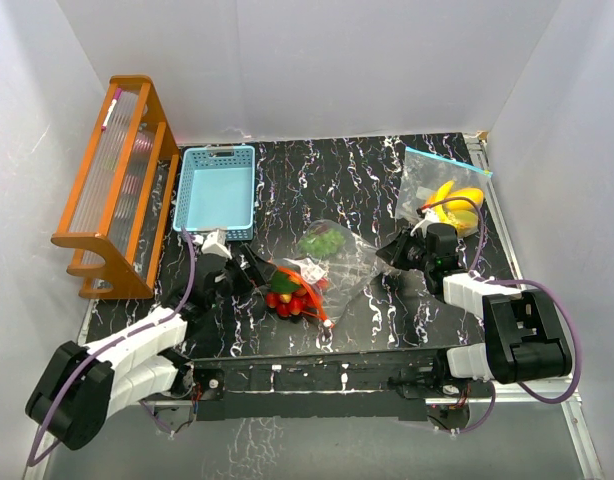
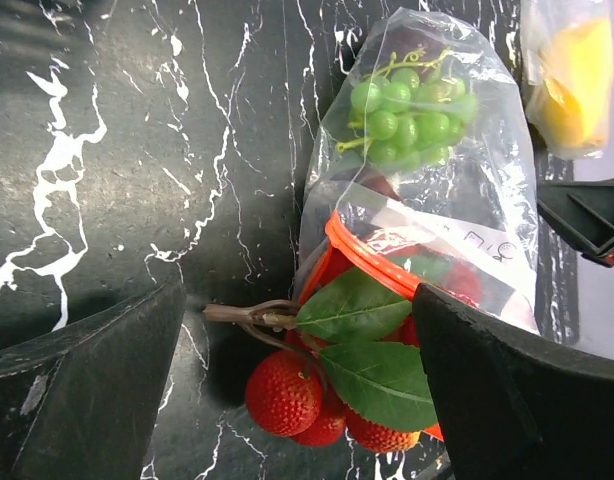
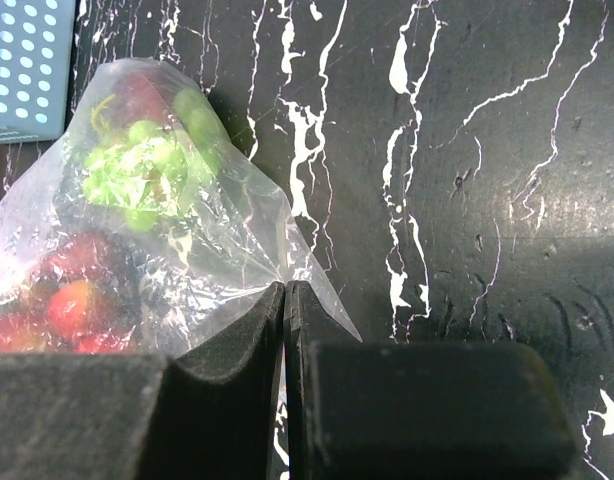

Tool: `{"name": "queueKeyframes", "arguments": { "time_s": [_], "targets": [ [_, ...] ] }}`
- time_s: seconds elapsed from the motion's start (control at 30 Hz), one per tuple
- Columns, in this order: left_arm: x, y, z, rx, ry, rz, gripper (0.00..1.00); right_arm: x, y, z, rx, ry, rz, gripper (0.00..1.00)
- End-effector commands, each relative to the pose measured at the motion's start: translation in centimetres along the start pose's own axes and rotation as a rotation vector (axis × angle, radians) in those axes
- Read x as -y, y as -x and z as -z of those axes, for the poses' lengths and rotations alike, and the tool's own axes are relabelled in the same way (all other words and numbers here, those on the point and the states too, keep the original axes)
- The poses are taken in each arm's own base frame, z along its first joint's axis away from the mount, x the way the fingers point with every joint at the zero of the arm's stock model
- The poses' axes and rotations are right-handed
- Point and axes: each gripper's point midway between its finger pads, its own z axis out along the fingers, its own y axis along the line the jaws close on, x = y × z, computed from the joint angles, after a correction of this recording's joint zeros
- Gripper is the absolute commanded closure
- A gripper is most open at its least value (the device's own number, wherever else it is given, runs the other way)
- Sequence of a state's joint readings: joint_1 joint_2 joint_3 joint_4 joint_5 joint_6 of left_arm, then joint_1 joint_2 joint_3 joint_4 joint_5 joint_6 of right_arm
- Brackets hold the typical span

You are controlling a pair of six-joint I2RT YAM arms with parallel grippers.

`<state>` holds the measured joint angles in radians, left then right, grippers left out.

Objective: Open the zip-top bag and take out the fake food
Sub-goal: Pick up the fake fruit from the zipper food storage bag.

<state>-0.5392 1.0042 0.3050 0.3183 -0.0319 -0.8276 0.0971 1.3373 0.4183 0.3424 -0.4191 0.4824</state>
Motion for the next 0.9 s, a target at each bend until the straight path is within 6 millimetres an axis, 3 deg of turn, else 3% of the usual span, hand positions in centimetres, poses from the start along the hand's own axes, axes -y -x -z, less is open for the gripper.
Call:
{"name": "queueKeyframes", "arguments": {
  "time_s": [0.0,0.33,0.53,0.87],
  "targets": [
    [0.7,-0.5,-0.3,0.005,-0.102,0.072,0.10,-0.6,0.6,0.0,0.033,0.037,0.001,0.92],
    [-1.2,-2.7,-1.3,-0.023,-0.096,0.164,0.41,-0.5,0.8,0.5,0.038,0.020,0.011,0.92],
    [-0.7,-1.9,-2.1,0.021,-0.128,0.164,0.45,-0.4,0.1,0.7,0.026,0.021,0.002,0.92],
    [0.1,-2.2,-2.7,0.019,-0.207,0.209,0.90,-0.3,0.1,0.8,0.028,0.020,0.000,0.92]
  ]
}}
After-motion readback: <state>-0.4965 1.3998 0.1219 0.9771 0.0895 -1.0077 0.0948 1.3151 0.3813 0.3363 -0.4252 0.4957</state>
